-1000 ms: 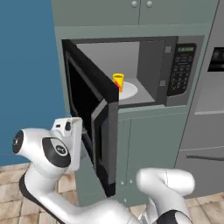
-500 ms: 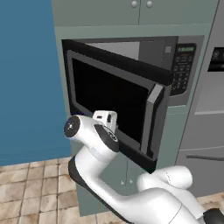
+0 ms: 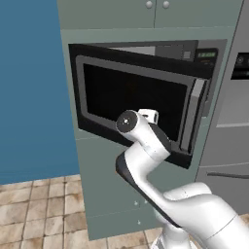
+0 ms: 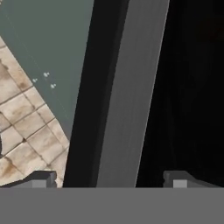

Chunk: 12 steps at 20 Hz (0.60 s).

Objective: Place the microwavable item in the microwave. Then, close the microwave door and press the start button.

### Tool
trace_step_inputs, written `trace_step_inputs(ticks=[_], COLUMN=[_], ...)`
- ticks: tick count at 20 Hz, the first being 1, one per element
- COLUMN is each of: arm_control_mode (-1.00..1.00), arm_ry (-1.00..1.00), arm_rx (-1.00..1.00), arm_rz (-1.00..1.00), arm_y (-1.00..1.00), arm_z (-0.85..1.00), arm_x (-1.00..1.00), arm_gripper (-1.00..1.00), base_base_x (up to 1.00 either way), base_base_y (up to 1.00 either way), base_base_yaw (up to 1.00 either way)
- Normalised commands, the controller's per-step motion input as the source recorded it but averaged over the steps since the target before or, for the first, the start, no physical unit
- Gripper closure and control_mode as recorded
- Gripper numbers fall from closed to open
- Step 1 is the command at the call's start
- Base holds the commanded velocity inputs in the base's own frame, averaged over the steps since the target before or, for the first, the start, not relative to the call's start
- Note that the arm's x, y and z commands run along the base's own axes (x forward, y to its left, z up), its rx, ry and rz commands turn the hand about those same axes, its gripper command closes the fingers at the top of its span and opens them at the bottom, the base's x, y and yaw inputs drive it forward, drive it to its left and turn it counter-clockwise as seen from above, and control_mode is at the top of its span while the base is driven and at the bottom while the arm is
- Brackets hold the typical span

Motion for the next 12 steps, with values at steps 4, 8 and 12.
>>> trace_step_inputs(ticks=[4, 8, 12], arm_control_mode=[-1.0, -1.0, -1.0], arm_ry=[0.0, -0.01, 0.0], arm_rx=[0.04, 0.02, 0.01], arm_rz=[0.0, 0.0, 0.0], arm_y=[-0.49, -0.52, -0.42], arm_z=[0.27, 0.26, 0.18], arm_x=[0.34, 0.27, 0.22], arm_gripper=[-1.0, -1.0, -1.0], base_base_x=[0.0, 0.0, 0.0], base_base_y=[0.0, 0.0, 0.0], base_base_yaw=[0.0, 0.0, 0.0])
